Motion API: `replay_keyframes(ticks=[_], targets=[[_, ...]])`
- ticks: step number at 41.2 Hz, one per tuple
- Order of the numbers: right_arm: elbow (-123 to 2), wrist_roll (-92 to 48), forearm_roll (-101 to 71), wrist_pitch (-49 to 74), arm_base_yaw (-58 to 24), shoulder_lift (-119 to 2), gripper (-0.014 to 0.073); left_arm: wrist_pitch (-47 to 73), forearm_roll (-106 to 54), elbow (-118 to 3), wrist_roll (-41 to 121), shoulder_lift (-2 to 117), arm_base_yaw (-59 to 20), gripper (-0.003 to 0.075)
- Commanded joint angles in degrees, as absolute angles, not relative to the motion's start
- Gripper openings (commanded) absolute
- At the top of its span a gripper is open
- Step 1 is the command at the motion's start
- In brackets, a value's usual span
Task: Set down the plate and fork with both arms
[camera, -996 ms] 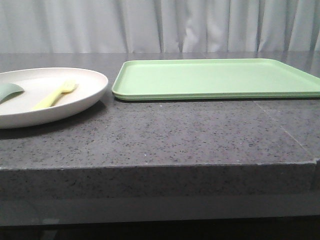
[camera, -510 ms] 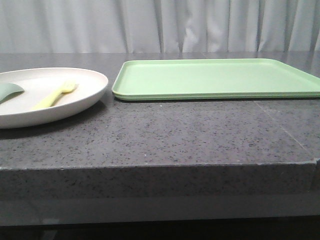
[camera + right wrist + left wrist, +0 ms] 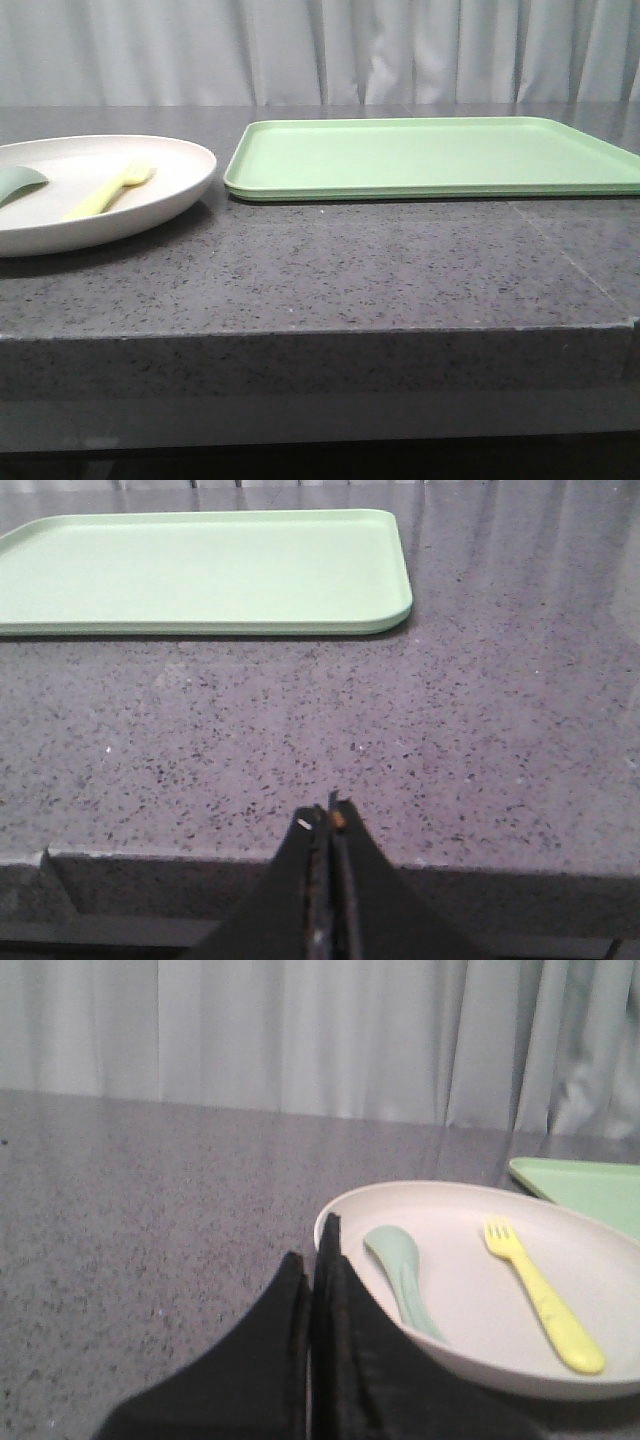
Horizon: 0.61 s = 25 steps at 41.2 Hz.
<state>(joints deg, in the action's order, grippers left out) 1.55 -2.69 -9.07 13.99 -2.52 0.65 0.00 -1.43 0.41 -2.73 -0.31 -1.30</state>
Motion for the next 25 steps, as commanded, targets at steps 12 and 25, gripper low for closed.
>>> replay_keyframes(ticks=[12,25], targets=[[-10.0,-3.1,-11.0,10.6,-2.6,0.7,-0.0120,-7.9,-1.9,-8.2,-2.7,0.8,-1.3,-0.0018],[-27.9,-3.5,-8.7,14.7,-2.6,-21.3,-0.0111,5.1,3.4,-26.3,-2.7,21.0,-1.3,-0.0017]])
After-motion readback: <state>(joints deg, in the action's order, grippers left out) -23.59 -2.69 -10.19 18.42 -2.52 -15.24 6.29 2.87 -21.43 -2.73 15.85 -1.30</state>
